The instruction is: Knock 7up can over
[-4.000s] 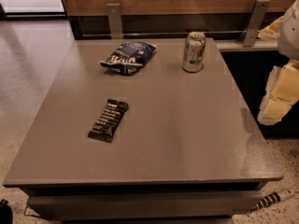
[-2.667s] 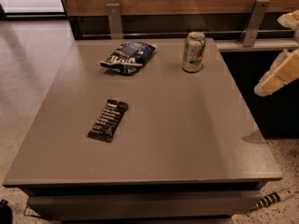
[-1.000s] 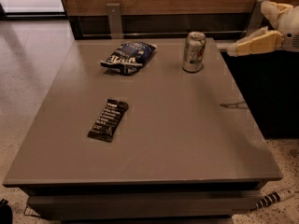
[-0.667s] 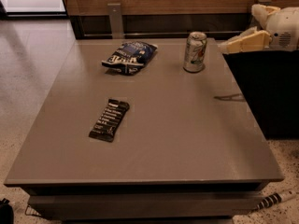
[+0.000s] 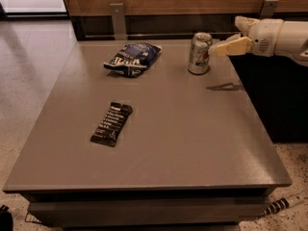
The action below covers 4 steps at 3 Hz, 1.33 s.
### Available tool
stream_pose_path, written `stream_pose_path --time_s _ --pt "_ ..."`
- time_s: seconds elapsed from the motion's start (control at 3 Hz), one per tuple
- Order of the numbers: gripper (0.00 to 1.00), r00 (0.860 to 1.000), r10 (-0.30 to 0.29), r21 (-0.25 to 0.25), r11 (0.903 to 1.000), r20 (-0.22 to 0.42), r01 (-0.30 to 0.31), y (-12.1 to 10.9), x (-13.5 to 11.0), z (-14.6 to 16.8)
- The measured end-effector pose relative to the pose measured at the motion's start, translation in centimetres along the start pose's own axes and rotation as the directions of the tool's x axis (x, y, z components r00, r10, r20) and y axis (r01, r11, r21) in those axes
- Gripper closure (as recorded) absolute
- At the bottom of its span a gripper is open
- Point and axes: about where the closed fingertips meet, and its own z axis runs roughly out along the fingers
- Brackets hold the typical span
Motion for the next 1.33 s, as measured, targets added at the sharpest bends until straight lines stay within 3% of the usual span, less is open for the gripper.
stream_pose_path --time_s 0.67,1.0,1.33 --pt "0.0 0.992 0.106 -0.085 0.9913 0.063 -0.101 -0.3 3.8 4.3" --pt "0.0 0.987 0.133 -0.104 0.9869 0.087 -0.123 -0.1 5.1 5.3" --pt "0.16 0.984 0.142 -0.118 0.9847 0.109 -0.129 0.2 5.9 6.1"
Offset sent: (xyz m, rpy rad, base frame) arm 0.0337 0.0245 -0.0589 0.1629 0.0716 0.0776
